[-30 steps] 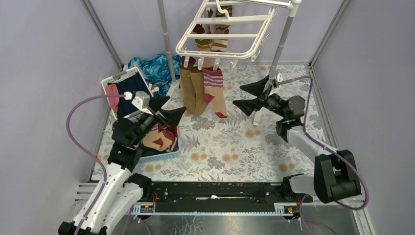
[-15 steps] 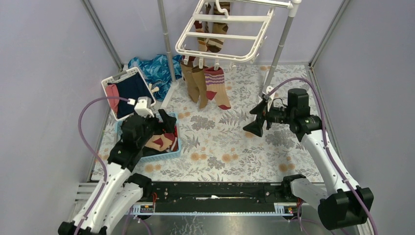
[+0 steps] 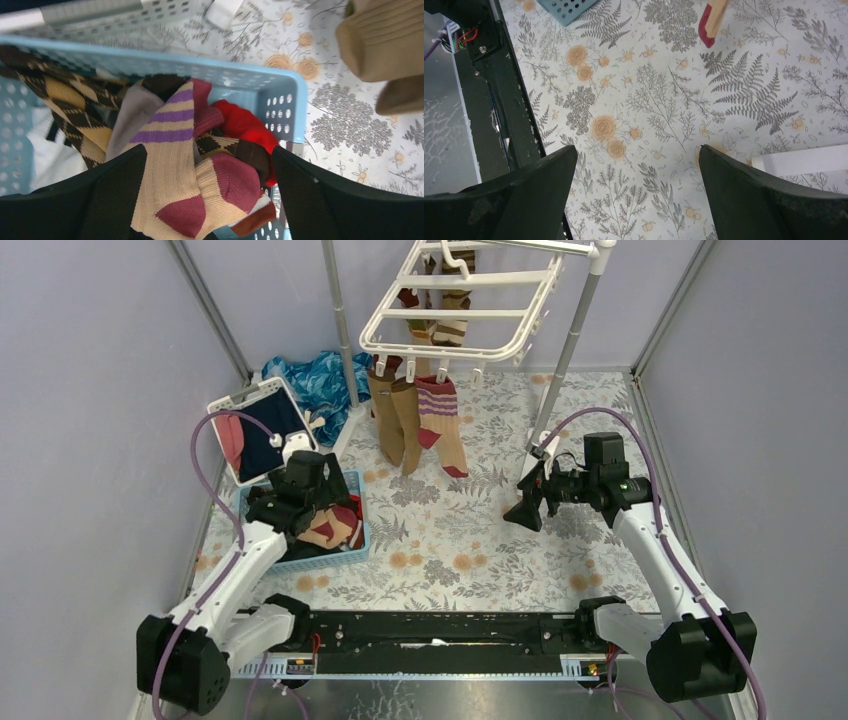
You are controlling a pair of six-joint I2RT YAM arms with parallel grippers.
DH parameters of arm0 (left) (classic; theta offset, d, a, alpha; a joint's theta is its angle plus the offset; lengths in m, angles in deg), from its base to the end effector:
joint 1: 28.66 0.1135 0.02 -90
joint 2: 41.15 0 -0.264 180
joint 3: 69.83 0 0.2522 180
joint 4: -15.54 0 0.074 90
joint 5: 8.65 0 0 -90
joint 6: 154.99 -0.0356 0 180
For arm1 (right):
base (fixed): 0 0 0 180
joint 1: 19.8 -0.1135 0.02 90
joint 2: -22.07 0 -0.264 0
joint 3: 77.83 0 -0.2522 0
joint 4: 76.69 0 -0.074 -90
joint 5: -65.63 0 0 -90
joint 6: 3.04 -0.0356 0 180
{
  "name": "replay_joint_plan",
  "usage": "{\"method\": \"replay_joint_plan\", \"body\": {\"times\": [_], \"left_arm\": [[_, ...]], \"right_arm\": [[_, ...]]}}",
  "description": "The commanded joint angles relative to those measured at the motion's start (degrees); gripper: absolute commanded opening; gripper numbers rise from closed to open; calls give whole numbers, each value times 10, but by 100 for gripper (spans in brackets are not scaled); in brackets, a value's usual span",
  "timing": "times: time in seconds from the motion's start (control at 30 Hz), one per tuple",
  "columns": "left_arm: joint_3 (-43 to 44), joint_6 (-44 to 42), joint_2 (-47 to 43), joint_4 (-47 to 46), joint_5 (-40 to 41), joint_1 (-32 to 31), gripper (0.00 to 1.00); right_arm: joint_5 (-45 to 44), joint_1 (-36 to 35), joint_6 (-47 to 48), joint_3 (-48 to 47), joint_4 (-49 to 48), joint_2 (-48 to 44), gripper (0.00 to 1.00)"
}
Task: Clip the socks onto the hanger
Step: Pick up the sock from the bin.
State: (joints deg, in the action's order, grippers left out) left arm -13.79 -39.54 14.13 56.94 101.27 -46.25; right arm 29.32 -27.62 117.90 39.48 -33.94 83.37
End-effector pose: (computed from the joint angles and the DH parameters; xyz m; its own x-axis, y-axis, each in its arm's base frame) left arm 0.1975 -0.0499 0.2638 -0.5768 -0.2410 -0.7805 -0.2328 0.9644 -0.1257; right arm 0.2108 0.0579 0.2884 -0.2120 -0.3364 -0.9175 -0.9196 0.3864 0.0708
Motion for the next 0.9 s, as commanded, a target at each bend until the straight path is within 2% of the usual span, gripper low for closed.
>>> {"method": "replay_joint_plan", "body": {"times": [0.0, 0.07, 0.1, 0.13, 0.27, 0.53, 0.83, 0.87], "left_arm": [[-23, 88, 17, -15, 41, 2, 94], [-39, 134, 3, -16, 70, 2, 56], [-49, 148, -3, -19, 79, 2, 42], [-55, 157, -3, -20, 83, 2, 35], [-40, 198, 45, 12, 113, 2, 32], [-19, 201, 128, 11, 86, 2, 38], [-11, 198, 158, 18, 88, 2, 34], [-10, 196, 160, 19, 87, 2, 29]], "right_arm": [[-17, 2, 22, -15, 32, -1, 100], [-20, 2, 26, -21, 40, 3, 100], [-21, 2, 26, -23, 44, 5, 100], [-21, 2, 26, -25, 47, 6, 100], [-20, 2, 29, -24, 49, 0, 100], [-15, 2, 32, -26, 54, 0, 100], [-3, 2, 35, -33, 67, 0, 100], [-1, 2, 36, -33, 68, 0, 100]]}}
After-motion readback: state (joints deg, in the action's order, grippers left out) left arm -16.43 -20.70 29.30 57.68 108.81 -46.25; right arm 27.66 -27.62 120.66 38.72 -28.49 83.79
